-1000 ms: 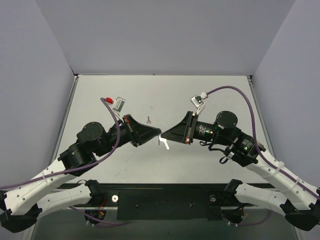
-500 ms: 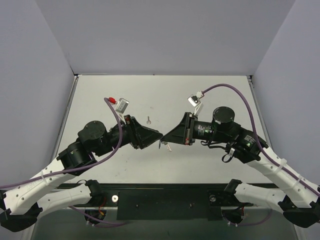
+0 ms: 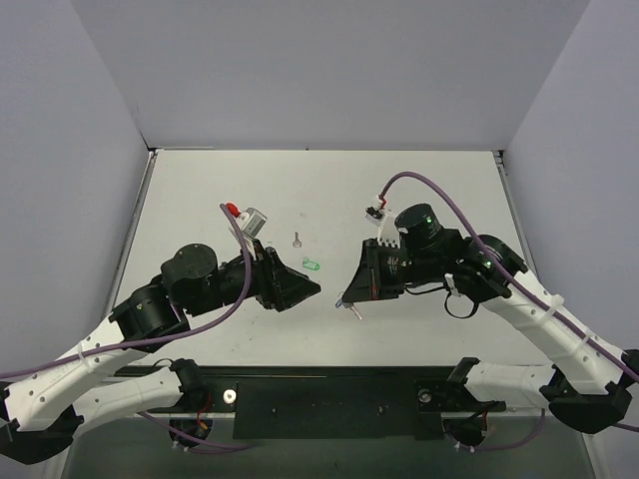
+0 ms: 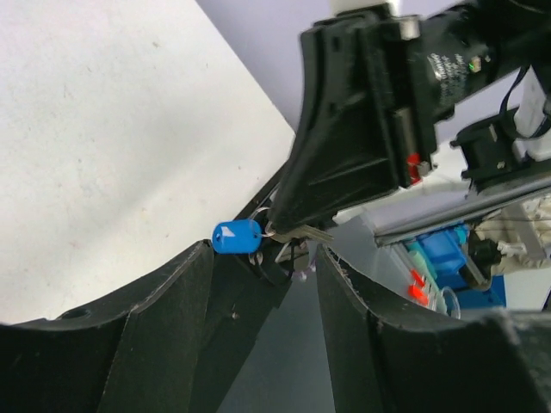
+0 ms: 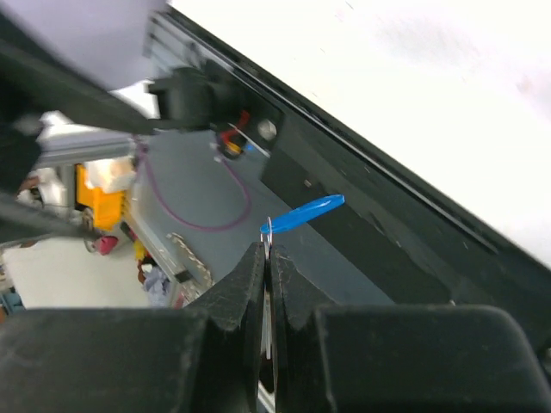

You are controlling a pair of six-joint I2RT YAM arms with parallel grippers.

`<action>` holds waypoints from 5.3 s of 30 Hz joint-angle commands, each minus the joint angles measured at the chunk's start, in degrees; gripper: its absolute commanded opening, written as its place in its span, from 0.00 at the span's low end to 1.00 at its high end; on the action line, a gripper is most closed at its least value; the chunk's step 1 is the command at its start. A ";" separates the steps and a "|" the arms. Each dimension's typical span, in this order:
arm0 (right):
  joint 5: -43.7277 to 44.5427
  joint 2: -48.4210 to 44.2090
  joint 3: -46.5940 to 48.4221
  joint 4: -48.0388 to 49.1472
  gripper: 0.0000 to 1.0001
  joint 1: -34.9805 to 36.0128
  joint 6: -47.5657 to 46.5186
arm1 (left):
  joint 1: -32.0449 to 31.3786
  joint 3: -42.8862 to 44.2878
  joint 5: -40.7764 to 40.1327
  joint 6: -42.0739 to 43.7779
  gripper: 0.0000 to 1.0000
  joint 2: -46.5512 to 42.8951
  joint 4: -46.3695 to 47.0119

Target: Remove the keys from the keyring

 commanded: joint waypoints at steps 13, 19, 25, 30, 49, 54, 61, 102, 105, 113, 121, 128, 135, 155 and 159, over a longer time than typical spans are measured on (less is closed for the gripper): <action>-5.62 5.03 -2.98 -13.20 0.00 0.10 1.09 | 0.13 -7.29 23.54 6.53 0.55 2.52 8.78; -13.62 1.60 -5.08 -4.31 0.00 0.36 1.27 | 0.39 -11.43 29.26 5.65 0.54 0.50 17.77; -16.17 0.10 -7.64 0.18 0.00 1.94 1.97 | 1.36 -9.58 30.58 6.70 0.54 1.37 18.22; -16.61 -0.95 -6.59 2.81 0.00 4.40 2.06 | 2.32 -8.44 31.64 6.88 0.51 2.86 18.13; -14.59 -3.94 -4.65 7.56 0.00 6.07 0.57 | 2.59 -7.74 35.76 3.01 0.30 4.62 23.58; -14.50 -4.82 -3.86 8.26 0.00 6.95 -0.04 | 2.59 -7.74 37.08 2.49 0.18 4.98 24.81; -11.87 -5.61 -3.86 8.62 0.00 7.39 -1.36 | 2.59 -8.09 40.78 -0.41 0.00 5.07 29.20; 8.60 -9.49 0.78 5.65 0.00 7.48 -2.33 | 2.50 -4.74 12.39 0.02 0.77 -6.53 16.20; 10.19 -8.25 3.78 -1.30 0.00 7.48 -2.33 | 2.50 -7.29 13.79 -0.85 0.74 -6.80 17.68; 1.07 -5.43 6.95 -6.67 0.00 7.48 -7.50 | 2.41 -9.59 20.29 -0.33 0.67 -3.46 22.77; -0.17 -10.27 4.94 -4.92 0.00 7.83 -14.37 | 2.41 -1.78 32.16 1.07 0.64 1.81 23.15; -5.18 -11.50 2.82 -1.84 0.00 7.83 -15.60 | 2.33 2.19 38.57 1.96 0.59 6.46 22.70; -5.36 -11.41 2.82 -1.67 0.00 7.83 -16.30 | 0.48 4.30 41.83 2.13 0.55 11.30 23.50; -3.69 -11.32 3.17 -1.32 0.00 7.74 -16.13 | -3.74 9.14 40.34 7.14 0.39 16.84 17.69; -4.04 -11.15 3.26 -1.14 0.00 7.74 -15.95 | -4.27 10.01 39.64 7.58 0.38 17.63 17.17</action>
